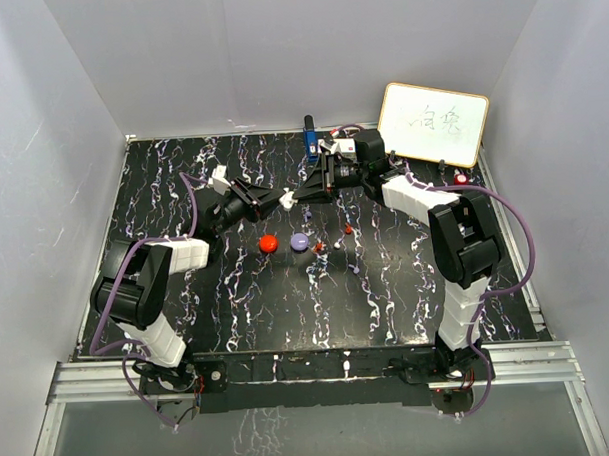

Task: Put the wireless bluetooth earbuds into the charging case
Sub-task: Place the earbud in the charging case.

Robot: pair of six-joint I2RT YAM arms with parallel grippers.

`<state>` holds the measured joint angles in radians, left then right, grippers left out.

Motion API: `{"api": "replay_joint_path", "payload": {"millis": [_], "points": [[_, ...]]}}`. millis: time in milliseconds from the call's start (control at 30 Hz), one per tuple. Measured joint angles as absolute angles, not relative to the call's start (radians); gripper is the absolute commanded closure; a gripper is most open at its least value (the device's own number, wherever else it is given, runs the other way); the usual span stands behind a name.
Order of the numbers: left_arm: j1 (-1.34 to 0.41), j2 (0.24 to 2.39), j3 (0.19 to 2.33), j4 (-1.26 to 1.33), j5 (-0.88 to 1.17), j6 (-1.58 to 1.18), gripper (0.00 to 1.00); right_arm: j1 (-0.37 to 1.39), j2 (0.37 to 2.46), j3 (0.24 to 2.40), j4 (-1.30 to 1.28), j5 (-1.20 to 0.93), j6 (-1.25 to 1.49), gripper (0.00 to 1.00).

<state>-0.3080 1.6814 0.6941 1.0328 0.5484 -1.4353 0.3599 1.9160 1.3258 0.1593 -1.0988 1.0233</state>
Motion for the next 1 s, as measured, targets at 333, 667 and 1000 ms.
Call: {"api": "replay_joint_path", "payload": {"millis": [333, 667, 1000], "points": [[-0.308, 1.681, 0.694, 1.052, 0.561, -1.444, 1.0, 0.36, 1.916, 1.326, 0.16, -1.099, 1.027, 1.0], [-0.308, 1.681, 0.694, 1.081, 0.562, -1.452, 1.0, 0.36, 1.916, 1.326, 0.161, -1.099, 1.031, 1.0], [-0.308, 1.681, 0.691, 1.118, 0.563, -1.459, 1.0, 0.36, 1.916, 1.326, 0.191, -1.099, 1.058, 1.0]]}}
